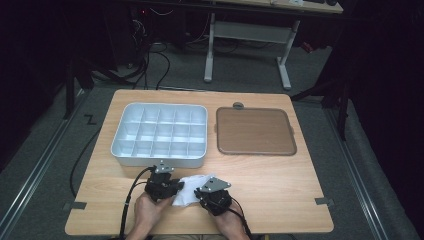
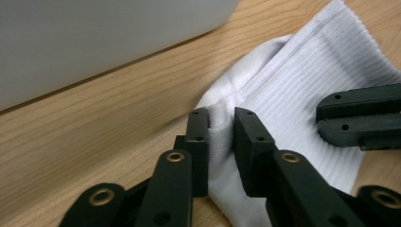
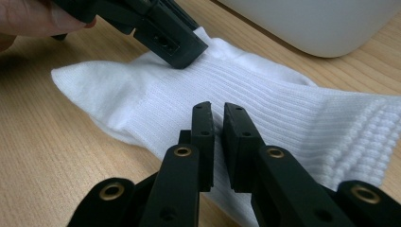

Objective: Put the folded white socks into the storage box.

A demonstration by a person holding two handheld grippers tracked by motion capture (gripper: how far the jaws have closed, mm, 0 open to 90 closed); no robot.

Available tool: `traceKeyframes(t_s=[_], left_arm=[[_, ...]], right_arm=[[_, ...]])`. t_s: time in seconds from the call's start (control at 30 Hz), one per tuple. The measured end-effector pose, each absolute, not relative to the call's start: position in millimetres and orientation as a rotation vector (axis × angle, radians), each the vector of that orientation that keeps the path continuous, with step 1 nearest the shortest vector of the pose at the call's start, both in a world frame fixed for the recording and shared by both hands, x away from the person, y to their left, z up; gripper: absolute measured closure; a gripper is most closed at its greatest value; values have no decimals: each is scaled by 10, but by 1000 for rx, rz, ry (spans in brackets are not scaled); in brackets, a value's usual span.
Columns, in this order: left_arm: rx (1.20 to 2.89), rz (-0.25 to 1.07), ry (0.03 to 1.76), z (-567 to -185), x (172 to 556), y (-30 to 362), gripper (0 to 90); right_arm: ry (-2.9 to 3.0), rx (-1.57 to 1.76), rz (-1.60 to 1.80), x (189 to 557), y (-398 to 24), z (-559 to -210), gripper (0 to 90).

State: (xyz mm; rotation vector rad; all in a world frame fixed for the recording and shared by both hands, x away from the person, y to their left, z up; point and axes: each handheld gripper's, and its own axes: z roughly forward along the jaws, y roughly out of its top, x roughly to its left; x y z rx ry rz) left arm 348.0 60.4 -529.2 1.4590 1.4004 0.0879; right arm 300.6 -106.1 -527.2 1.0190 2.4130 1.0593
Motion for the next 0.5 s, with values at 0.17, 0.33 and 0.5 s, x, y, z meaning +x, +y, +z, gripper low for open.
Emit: traceKeyframes(t_s=[0.17, 0.33, 0.5], left_arm=[[1461, 66, 1396, -5279, 3479, 627, 821], [1467, 49, 1398, -5259, 3459, 647, 832], [1447, 27, 1404, -5243, 3460, 661, 836]], right_arm=[[2427, 1022, 1062, 3014, -1072, -5258, 832], [2387, 1024, 1099, 2996, -1132, -5191, 819], [2405, 1020, 1099, 3027, -1160, -5174, 883]])
